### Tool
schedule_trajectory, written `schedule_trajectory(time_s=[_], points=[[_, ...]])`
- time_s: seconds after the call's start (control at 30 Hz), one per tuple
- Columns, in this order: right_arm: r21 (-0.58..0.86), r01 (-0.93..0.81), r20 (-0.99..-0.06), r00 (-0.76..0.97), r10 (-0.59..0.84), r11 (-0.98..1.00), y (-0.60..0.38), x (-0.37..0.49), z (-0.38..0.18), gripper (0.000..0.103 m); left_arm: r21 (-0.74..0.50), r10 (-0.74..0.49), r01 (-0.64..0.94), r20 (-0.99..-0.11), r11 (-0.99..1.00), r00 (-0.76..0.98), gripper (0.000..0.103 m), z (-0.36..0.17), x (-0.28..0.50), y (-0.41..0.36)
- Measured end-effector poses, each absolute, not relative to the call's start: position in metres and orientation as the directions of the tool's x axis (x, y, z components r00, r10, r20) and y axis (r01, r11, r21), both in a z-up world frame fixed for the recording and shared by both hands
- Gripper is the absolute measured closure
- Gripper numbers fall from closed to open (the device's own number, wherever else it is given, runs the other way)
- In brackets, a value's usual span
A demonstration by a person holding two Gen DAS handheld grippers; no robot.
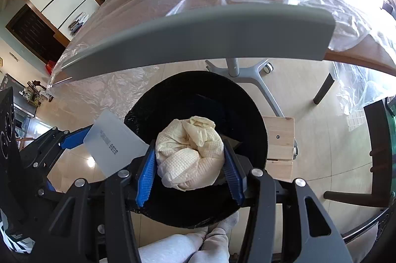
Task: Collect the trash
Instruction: 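Carry the white box and beige cloth with both grippers over the trash bin, then open both grippers to drop the white box and cloth into the bin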
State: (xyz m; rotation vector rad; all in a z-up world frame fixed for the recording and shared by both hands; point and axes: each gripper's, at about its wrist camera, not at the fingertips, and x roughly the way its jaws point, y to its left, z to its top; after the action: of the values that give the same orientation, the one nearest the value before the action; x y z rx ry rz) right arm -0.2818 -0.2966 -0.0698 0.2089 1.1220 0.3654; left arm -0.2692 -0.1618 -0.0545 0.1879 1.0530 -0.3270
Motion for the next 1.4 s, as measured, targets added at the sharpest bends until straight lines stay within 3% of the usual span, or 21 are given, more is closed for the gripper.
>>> schedule_trajectory(time_s=[1.27,1.37,1.4], points=[[0.322,-0.073,-0.880,0.343,0.327,0.944,-0.296,-0.264,-0.102,0.053,0.051,-0.131,0.397,-0.899,0.916,0.417,0.019,-0.080,-0.244,-0.171],[0.324,-0.067,-0.875,0.359,0.326,0.944,-0.299,-0.267,-0.098,0.029,0.053,-0.129,0.404,-0.903,0.913,0.409,0.018,-0.081,-0.243,-0.171],[0.329,-0.065,-0.870,0.367,0.329,0.942,-0.301,-0.269,-0.096,0.026,0.056,-0.126,0.406,-0.904,0.912,0.408,0.017,-0.081,-0.243,-0.171]])
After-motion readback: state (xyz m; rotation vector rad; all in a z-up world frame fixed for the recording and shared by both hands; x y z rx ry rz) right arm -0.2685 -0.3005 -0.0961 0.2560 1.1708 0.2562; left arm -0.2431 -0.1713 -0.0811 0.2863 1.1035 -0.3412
